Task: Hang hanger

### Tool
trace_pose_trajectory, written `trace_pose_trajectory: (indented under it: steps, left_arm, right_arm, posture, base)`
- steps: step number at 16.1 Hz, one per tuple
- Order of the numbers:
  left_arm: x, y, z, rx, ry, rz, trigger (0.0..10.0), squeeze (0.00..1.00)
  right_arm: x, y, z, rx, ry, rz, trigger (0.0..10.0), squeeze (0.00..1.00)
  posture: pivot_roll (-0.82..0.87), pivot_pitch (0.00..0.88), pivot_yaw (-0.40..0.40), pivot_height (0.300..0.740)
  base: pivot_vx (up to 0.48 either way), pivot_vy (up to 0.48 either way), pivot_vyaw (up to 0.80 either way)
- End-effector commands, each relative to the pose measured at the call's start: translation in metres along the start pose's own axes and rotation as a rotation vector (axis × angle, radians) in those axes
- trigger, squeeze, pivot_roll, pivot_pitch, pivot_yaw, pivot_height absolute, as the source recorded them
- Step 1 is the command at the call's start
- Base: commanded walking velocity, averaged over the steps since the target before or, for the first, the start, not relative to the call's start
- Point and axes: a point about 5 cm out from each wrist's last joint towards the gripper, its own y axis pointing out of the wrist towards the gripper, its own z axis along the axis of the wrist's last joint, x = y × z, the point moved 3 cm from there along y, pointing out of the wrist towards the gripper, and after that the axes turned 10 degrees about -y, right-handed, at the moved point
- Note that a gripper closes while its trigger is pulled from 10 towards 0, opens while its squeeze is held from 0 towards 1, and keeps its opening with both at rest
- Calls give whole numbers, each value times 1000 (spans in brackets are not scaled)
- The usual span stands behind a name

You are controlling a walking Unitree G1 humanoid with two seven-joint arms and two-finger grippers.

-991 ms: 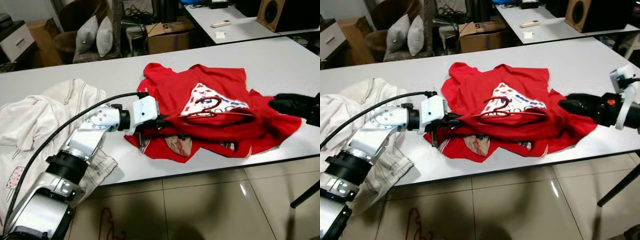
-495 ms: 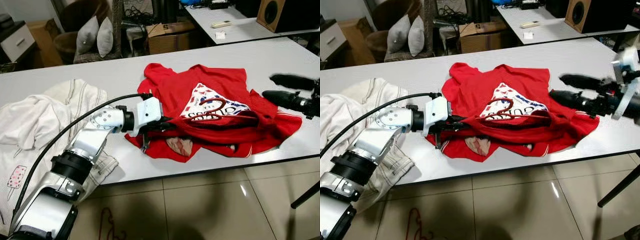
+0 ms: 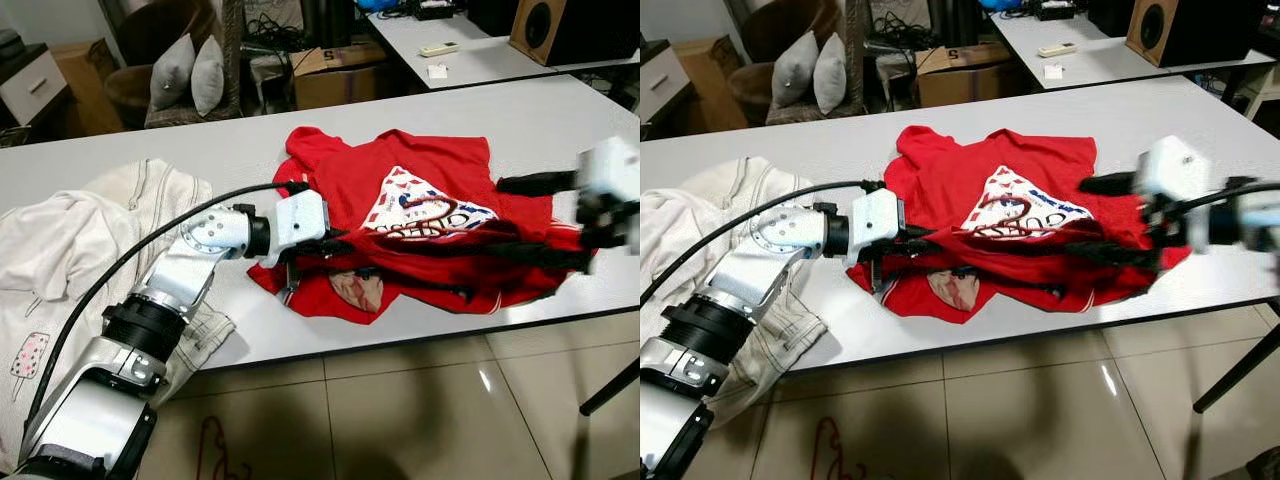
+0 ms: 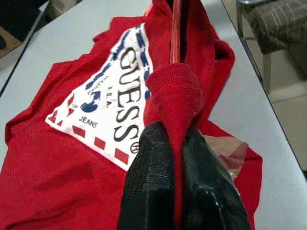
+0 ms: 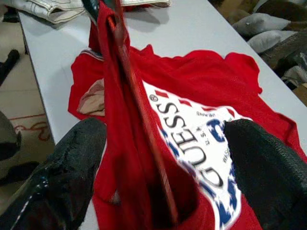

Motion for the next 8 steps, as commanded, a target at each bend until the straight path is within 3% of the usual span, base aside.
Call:
trace_pose_trajectory:
  steps: [1, 2, 3, 4, 8]
  left_arm:
    - [-1, 0, 7, -11, 53, -16, 0, 0]
    - [0, 1, 8, -9, 55, -20, 0, 0]
    - [1, 1, 9, -6, 56, -23, 0, 0]
    - [2, 4, 10, -6, 64, -34, 0, 0]
    - [2, 5, 13, -2, 79, -34, 0, 0]
  right_arm:
    - [2, 11, 5, -1, -41, 5, 10000, 0]
    - [3, 16, 5, 0, -53, 3, 8902, 0]
    - [3, 20, 5, 2, -60, 11, 5647, 0]
    - [-1, 33, 6, -3, -92, 52, 0, 0]
    - [-2, 55, 8, 1, -98, 74, 0, 0]
  posture:
    - [-112, 0, 134, 740]
    - [-112, 0, 134, 740]
    - [-111, 0, 134, 740]
    - [-108, 0, 131, 740]
    - [-101, 0, 124, 740]
  base:
    - [0, 0, 0]
    - [0, 0, 0]
    - [0, 0, 0]
    - [0, 0, 0]
    - [0, 0, 0]
